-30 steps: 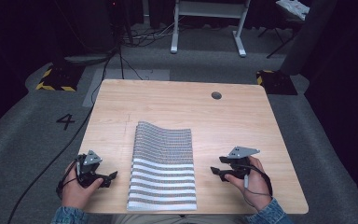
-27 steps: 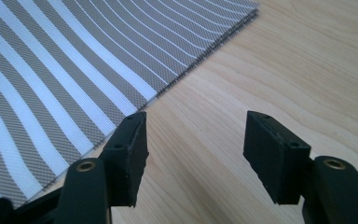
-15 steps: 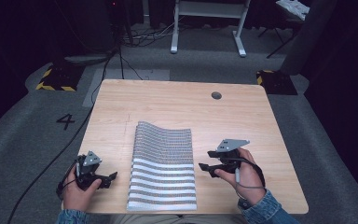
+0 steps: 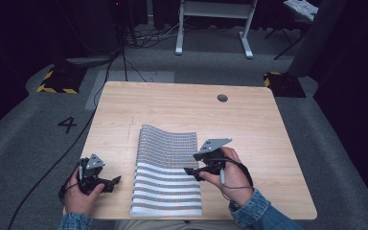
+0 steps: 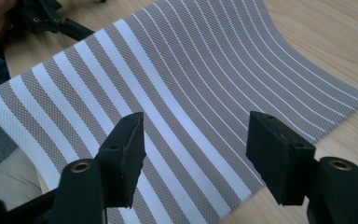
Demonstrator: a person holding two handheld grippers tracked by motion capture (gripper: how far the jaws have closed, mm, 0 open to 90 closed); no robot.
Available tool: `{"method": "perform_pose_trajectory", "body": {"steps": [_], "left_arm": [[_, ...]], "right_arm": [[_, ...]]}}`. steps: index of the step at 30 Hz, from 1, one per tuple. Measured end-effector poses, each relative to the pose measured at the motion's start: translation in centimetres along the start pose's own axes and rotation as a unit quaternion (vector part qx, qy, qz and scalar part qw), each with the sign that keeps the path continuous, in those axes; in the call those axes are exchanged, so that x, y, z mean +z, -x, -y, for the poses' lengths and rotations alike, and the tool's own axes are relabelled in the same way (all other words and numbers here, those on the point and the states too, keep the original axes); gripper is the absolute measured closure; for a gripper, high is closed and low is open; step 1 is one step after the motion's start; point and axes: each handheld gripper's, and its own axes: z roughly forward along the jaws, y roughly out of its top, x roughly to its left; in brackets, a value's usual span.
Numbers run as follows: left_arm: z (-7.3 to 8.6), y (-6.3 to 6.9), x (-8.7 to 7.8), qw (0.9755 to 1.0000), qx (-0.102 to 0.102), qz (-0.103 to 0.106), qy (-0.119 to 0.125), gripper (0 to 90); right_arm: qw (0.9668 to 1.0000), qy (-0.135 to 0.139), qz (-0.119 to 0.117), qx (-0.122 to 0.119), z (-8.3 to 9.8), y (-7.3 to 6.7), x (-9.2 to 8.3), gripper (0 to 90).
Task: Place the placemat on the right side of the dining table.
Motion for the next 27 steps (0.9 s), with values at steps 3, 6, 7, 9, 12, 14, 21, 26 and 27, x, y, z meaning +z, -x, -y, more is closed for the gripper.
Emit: {"method": "perform_pose_trajectory", "body": {"steps": [3,6,7,9,12,14,21,26,27], "left_arm": [[0.0,0.0,0.0,1.0000,0.002,0.003,0.000,0.5],[0.0,0.0,0.0,1.0000,0.002,0.004,-0.001,0.5],[0.0,0.0,0.0,1.0000,0.002,0.004,-0.001,0.5],[0.0,0.0,0.0,1.0000,0.002,0.004,-0.001,0.5],[0.0,0.0,0.0,1.0000,0.002,0.004,-0.001,0.5],[0.0,0.0,0.0,1.0000,0.002,0.003,0.000,0.5],[-0.1,0.0,0.1,1.0000,-0.003,-0.002,0.000,0.4],[-0.2,0.0,0.1,1.0000,-0.001,-0.002,0.000,0.5],[-0.2,0.0,0.1,1.0000,-0.001,-0.003,0.000,0.4]], "right_arm": [[0.9998,-0.003,-0.007,-0.016,-0.9,-0.8,1.0,37.2],[0.9994,-0.012,-0.010,-0.031,-2.1,-1.6,2.5,36.4],[0.9993,-0.014,-0.012,-0.031,-2.3,-1.8,2.7,37.2],[0.9991,-0.015,-0.020,-0.033,-2.8,-2.2,3.5,37.8],[0.9989,-0.017,-0.022,-0.037,-3.3,-2.5,4.2,37.5],[0.9988,-0.016,-0.024,-0.040,-3.8,-2.9,4.8,36.7],[0.9984,-0.027,-0.025,-0.042,-5.1,-4.4,6.9,34.2],[0.9983,-0.031,-0.029,-0.039,-5.9,-5.7,8.8,32.5],[0.9984,-0.031,-0.030,-0.038,-6.0,-5.8,9.2,32.5]]}}
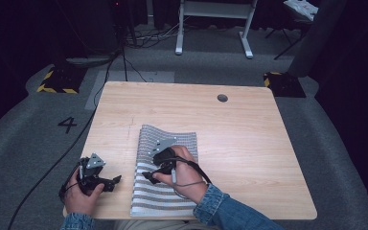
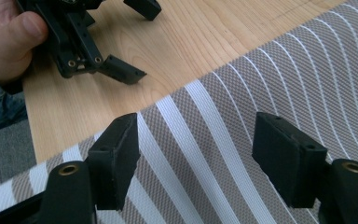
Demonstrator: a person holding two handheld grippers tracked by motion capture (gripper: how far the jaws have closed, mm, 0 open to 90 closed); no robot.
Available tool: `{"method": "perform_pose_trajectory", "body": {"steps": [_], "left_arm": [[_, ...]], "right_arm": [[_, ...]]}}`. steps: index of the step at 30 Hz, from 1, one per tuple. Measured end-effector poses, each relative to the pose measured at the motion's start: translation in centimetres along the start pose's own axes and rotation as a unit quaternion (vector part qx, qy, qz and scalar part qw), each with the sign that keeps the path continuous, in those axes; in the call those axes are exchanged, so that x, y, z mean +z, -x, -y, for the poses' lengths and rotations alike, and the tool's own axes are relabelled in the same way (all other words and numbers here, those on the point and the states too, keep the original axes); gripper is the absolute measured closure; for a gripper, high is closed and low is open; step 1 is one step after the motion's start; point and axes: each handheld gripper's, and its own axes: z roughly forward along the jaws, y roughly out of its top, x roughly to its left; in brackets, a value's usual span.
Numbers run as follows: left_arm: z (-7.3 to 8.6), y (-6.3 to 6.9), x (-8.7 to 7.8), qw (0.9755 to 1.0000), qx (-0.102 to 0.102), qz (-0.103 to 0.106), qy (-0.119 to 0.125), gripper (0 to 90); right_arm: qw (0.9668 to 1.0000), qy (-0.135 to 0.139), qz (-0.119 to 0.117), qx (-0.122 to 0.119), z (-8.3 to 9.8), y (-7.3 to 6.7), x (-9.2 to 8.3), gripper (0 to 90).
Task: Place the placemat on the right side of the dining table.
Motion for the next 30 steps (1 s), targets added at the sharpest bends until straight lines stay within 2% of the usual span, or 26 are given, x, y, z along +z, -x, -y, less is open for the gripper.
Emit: {"method": "perform_pose_trajectory", "body": {"steps": [2,5,8,11,13,17,20,23,24,27,30], "left_arm": [[0.0,0.0,0.0,1.0000,-0.001,0.002,-0.001,0.5],[0.0,0.0,0.0,1.0000,-0.001,0.002,-0.001,0.5],[0.0,0.0,0.0,1.0000,-0.001,0.002,-0.001,0.5],[0.0,0.0,0.0,1.0000,-0.001,0.002,-0.001,0.5],[0.0,0.0,0.0,1.0000,-0.001,0.002,-0.001,0.5],[0.0,0.0,0.0,1.0000,0.001,0.005,-0.002,0.5],[0.0,0.0,0.0,1.0000,0.000,0.004,-0.001,0.4],[0.0,0.0,0.0,1.0000,0.001,0.006,-0.002,0.5],[0.0,0.0,0.0,1.0000,0.001,0.005,-0.002,0.5],[0.0,0.0,0.0,1.0000,0.000,0.002,-0.001,0.4],[0.0,0.0,0.0,1.0000,0.001,0.005,-0.002,0.5]], "right_arm": [[1.0000,0.001,0.004,-0.003,-0.4,-0.1,0.7,32.5],[0.9996,0.009,0.021,0.018,-1.0,-0.2,1.5,32.2],[0.9989,0.006,0.040,0.022,-1.6,0.0,2.3,31.9],[0.9985,0.002,0.047,0.027,-2.0,0.1,3.1,32.1],[0.9985,-0.001,0.046,0.029,-2.1,0.1,3.5,34.5],[0.9982,-0.010,0.048,0.036,-2.2,-0.3,4.6,30.8],[0.9977,-0.032,0.053,0.029,-1.8,-0.5,5.6,22.3],[0.9973,-0.038,0.047,0.042,-1.3,-0.5,6.1,17.9],[0.9964,-0.038,0.047,0.059,-1.0,-0.5,6.5,15.4],[0.9955,-0.039,0.051,0.070,-0.7,-0.5,6.8,14.2],[0.9955,-0.035,0.035,0.081,-0.4,-0.1,6.7,15.7]]}}
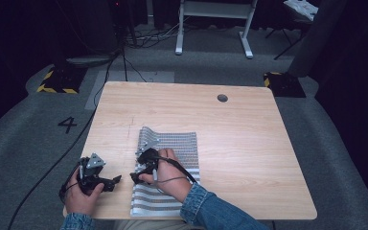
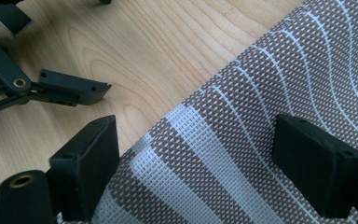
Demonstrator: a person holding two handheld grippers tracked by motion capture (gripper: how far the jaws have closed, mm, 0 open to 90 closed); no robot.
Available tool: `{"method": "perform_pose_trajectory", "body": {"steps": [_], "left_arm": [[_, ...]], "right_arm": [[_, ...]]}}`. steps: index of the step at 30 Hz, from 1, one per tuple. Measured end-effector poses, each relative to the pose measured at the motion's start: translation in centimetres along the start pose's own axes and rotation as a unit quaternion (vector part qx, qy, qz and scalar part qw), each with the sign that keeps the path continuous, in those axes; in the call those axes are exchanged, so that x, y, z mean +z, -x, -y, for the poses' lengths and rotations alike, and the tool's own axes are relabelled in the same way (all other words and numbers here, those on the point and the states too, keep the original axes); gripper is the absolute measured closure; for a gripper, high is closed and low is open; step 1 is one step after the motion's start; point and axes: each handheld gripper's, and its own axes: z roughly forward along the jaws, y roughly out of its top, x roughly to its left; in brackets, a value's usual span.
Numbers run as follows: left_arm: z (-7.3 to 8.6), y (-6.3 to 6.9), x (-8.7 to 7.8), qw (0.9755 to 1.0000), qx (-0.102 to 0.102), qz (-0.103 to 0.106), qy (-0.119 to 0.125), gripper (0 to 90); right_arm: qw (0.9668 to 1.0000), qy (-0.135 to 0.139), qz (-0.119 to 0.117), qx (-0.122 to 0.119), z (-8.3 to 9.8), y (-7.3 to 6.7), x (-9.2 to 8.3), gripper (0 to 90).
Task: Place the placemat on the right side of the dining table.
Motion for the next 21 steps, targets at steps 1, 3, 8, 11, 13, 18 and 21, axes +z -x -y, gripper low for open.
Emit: {"method": "perform_pose_trajectory", "body": {"steps": [1,3,8,11,13,18,21], "left_arm": [[0.0,0.0,0.0,1.0000,-0.001,-0.004,0.001,0.5],[0.0,0.0,0.0,1.0000,0.000,0.000,0.000,0.4],[0.0,0.0,0.0,1.0000,0.000,0.000,0.000,0.4],[0.0,0.0,0.0,1.0000,0.000,0.000,0.000,0.5],[0.0,0.0,0.0,1.0000,0.000,0.000,0.000,0.4],[0.0,0.0,0.0,1.0000,0.000,0.000,-0.001,0.5],[0.0,0.0,0.0,1.0000,0.000,-0.002,0.000,0.5]], "right_arm": [[1.0000,0.000,0.000,0.000,0.0,0.0,0.0,15.7],[0.9999,-0.002,-0.011,0.002,0.0,0.0,-0.3,26.0],[0.9995,-0.005,-0.028,-0.012,-0.2,-0.1,-1.1,47.4],[0.9988,-0.011,-0.045,-0.019,-0.4,0.3,-1.5,60.8],[0.9985,-0.011,-0.049,-0.019,-0.4,0.3,-1.6,66.7],[0.9976,-0.014,-0.056,-0.037,-0.6,0.4,-2.4,84.3],[0.9972,-0.020,-0.055,-0.046,-0.7,0.6,-3.0,87.1]]}}
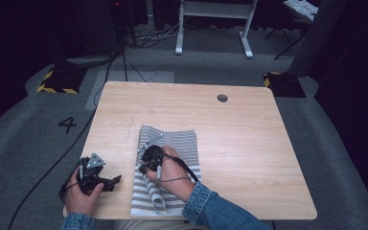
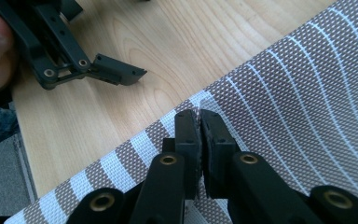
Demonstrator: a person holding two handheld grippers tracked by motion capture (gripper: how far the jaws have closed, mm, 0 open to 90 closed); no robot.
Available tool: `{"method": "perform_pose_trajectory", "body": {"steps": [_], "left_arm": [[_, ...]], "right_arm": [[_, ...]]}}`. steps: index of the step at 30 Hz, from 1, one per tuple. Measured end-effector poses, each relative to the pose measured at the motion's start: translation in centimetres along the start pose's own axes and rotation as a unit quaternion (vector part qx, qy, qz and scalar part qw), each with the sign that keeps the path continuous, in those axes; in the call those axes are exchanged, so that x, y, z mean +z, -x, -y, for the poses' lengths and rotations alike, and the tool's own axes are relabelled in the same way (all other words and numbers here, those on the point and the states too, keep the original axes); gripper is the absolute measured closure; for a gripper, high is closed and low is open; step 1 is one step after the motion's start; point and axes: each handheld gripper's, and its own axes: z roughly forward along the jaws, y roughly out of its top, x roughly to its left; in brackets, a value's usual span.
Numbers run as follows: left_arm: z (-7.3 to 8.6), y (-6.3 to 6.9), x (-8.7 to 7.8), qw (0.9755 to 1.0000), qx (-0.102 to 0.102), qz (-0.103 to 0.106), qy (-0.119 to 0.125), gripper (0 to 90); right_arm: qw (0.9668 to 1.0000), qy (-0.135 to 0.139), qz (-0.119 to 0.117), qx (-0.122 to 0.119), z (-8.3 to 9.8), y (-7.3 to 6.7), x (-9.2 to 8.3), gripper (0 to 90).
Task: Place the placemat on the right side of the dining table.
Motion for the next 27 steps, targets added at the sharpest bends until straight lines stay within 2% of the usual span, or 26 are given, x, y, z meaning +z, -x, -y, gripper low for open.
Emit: {"method": "perform_pose_trajectory", "body": {"steps": [3,4,6,7,10,11,14,15,18,20,22,27], "left_arm": [[0.0,0.0,0.0,1.0000,0.000,0.001,0.000,0.4],[0.0,0.0,0.0,1.0000,0.000,0.001,0.000,0.4],[0.0,0.0,0.0,1.0000,0.001,0.001,0.000,0.5],[0.0,0.0,0.0,1.0000,0.001,0.000,0.000,0.5],[0.0,0.0,0.0,1.0000,0.000,-0.001,0.002,0.5],[0.0,0.0,0.0,1.0000,0.001,-0.001,0.002,0.5],[0.0,0.0,0.0,1.0000,0.001,0.000,0.002,0.5],[0.0,0.0,0.0,1.0000,0.001,0.000,0.002,0.4],[0.0,0.0,0.0,1.0000,0.001,0.000,0.002,0.4],[0.0,0.0,0.0,1.0000,0.001,0.000,0.002,0.5],[0.0,0.0,0.0,1.0000,0.001,0.000,0.001,0.4],[0.0,0.0,0.0,1.0000,0.002,0.000,0.001,0.5]], "right_arm": [[1.0000,0.009,0.000,-0.001,-0.1,0.2,-1.4,87.5],[0.9999,0.017,0.001,-0.002,-0.2,0.4,-2.8,87.6],[0.9998,0.019,0.001,0.000,-0.2,0.5,-3.1,87.6],[0.9998,0.019,0.005,-0.001,-0.2,0.7,-4.2,87.6],[0.9991,0.035,0.011,-0.019,-0.2,1.2,-6.2,87.6],[0.9985,0.042,0.015,-0.033,-0.2,1.4,-6.9,87.6],[0.9974,0.058,0.028,-0.032,0.1,1.8,-9.0,87.7],[0.9975,0.062,0.030,-0.019,0.2,1.7,-9.7,87.8],[0.9963,0.074,0.039,-0.020,0.7,2.1,-11.5,87.9],[0.9951,0.086,0.045,-0.022,1.1,2.5,-12.7,87.9],[0.9941,0.098,0.046,-0.009,1.4,2.6,-13.7,88.0],[0.9911,0.118,0.063,-0.006,2.1,3.5,-16.9,88.0]]}}
